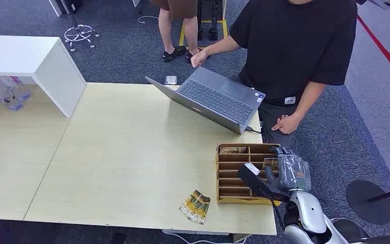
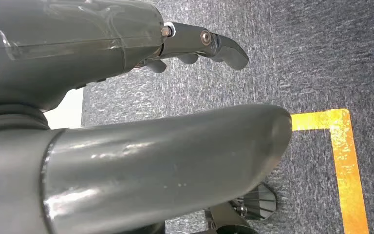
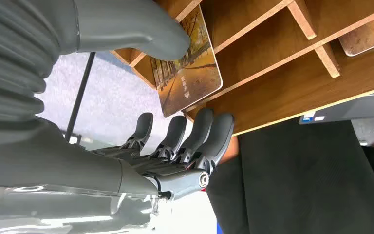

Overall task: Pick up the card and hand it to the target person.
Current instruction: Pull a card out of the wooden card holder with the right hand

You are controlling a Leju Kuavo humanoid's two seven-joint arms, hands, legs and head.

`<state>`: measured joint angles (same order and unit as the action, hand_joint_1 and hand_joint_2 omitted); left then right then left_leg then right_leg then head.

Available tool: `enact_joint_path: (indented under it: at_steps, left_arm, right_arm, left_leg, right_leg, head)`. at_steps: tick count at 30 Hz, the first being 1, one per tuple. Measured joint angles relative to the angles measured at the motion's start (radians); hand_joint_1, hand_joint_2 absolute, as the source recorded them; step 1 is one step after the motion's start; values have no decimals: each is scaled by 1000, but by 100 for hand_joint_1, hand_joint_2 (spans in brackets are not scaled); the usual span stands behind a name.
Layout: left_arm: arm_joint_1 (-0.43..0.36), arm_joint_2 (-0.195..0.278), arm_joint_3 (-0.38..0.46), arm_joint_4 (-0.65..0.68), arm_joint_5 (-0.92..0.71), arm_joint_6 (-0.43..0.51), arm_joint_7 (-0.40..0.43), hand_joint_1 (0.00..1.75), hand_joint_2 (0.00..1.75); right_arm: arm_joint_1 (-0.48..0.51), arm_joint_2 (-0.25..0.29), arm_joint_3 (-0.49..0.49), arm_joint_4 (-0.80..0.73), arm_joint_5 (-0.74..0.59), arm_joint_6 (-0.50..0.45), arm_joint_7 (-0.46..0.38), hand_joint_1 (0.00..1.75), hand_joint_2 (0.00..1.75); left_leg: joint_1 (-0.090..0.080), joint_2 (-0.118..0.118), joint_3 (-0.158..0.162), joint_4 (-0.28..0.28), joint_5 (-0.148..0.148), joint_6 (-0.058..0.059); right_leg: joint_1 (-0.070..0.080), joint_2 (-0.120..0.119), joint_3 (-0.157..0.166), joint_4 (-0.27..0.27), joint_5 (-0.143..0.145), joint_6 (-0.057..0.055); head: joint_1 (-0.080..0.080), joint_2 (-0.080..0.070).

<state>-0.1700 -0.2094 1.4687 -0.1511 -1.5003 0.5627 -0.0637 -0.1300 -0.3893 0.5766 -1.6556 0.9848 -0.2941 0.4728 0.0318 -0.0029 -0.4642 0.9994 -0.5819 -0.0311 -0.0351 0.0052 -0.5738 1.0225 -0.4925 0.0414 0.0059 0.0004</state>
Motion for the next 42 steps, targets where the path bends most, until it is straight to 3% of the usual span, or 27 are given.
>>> enact_joint_path:
  at_steps: [42]
  left_arm:
    - [0, 0, 0, 0, 2, 0, 1, 0, 0]
  right_arm:
    - [-5, -6, 32, -39, 86, 53, 37, 75, 175]
  left_leg:
    - [0, 0, 0, 0, 0, 0]
  right_leg:
    - [0, 0, 0, 0, 0, 0]
  head:
    - [0, 0]
